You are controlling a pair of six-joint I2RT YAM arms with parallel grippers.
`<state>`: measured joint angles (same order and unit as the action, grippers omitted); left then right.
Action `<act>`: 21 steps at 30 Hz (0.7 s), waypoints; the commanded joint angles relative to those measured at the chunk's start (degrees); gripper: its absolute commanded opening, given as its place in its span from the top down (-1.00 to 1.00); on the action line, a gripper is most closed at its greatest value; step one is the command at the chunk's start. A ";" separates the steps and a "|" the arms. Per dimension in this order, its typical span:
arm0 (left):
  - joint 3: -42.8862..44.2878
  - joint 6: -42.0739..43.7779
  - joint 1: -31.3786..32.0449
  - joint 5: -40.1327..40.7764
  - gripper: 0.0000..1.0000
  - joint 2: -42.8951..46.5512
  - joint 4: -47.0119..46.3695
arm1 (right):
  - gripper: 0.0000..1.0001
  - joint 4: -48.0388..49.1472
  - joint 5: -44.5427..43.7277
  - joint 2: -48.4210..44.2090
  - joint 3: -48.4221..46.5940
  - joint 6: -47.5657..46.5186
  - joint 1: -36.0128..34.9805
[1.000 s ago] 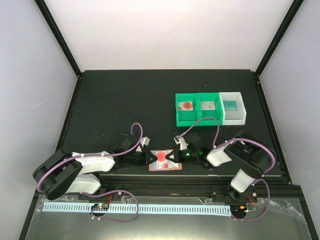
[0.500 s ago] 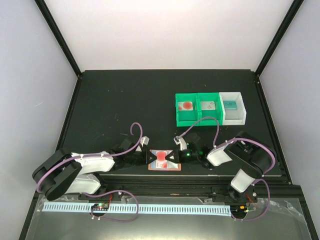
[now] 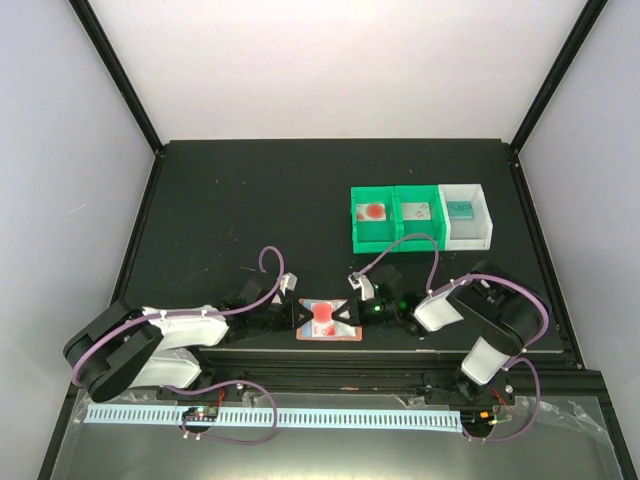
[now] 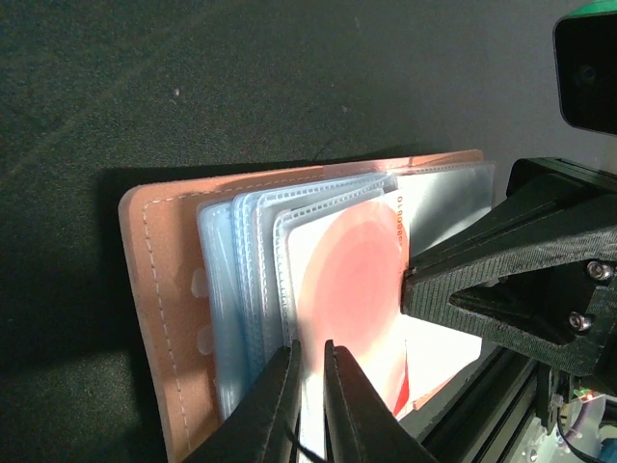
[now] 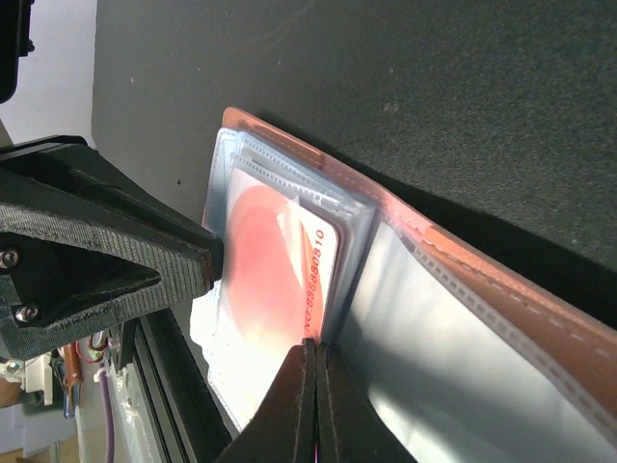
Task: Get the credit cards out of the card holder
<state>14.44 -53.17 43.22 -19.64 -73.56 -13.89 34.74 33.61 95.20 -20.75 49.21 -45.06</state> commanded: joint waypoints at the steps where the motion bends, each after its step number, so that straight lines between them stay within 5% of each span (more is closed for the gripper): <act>1: -2.96 -0.49 0.25 7.41 0.82 -2.25 10.98 | 0.95 -0.85 0.62 -0.62 0.28 -0.93 0.77; 21: -2.20 -1.71 1.07 9.13 0.82 -0.87 12.87 | 0.64 3.48 2.99 2.33 1.38 1.49 1.83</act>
<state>14.37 -54.92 44.25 -17.50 -73.01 -13.74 37.28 36.32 96.01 -19.99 50.17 -43.35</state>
